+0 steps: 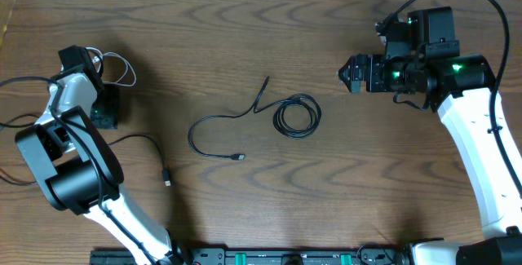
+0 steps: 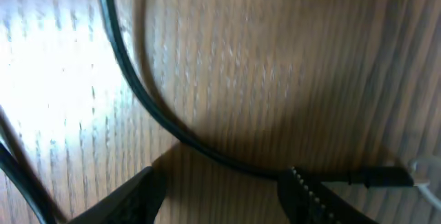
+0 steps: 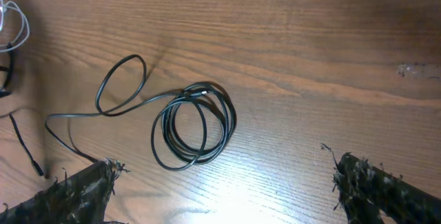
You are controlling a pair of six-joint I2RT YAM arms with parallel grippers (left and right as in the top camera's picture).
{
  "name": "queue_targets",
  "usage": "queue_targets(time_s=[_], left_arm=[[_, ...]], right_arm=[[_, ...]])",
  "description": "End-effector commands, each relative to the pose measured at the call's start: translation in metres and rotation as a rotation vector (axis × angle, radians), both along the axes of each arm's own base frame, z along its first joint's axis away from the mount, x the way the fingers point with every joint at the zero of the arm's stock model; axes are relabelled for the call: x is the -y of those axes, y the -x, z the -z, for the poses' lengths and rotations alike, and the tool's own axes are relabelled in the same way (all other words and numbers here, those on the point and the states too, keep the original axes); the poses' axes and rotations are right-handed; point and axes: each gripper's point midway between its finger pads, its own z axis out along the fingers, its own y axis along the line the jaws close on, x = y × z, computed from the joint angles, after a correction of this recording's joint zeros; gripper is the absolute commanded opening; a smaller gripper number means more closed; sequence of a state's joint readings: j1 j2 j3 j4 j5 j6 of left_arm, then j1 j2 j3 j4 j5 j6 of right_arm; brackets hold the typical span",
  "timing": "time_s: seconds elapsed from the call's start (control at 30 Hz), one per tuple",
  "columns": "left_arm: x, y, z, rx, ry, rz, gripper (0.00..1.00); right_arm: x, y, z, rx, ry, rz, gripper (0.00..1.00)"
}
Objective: Untangle cables
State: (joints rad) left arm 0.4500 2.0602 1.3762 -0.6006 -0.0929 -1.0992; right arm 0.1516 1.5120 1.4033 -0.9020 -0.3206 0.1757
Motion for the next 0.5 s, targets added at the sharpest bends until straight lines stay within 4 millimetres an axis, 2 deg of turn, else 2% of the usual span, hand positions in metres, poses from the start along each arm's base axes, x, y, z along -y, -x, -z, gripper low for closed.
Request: queue_targets(time_s=[0.0,0.13,0.2,0.27,0.47], left_arm=[[0.001,0.029,0.047,-0.129,0.032,-0.037,0.49],[0.003,0.029,0.047,-0.138,0.045,0.021,0.23],[0.01,0.033,0.049,-0.155,0.081,0.055,0.12],[0.02,0.042,0.049,-0.184,0.13,0.058,0.08],[0.045,0.08,0.041,-0.332,0.248,0.053,0.07]], right_arm=[[-0.003,0.001,0.002,-0.008,0.001,-0.007,0.99],[-0.005,-0.001,0.001,0.002,-0.001,-0.011,0.99],[-0.005,-0.002,0.001,0.005,-0.001,-0.011,0.99],[-0.005,-0.002,0.001,0.005,-0.001,-0.011,0.99],[-0.006,-0.002,0.0,0.009,-0.002,-0.011,0.99]])
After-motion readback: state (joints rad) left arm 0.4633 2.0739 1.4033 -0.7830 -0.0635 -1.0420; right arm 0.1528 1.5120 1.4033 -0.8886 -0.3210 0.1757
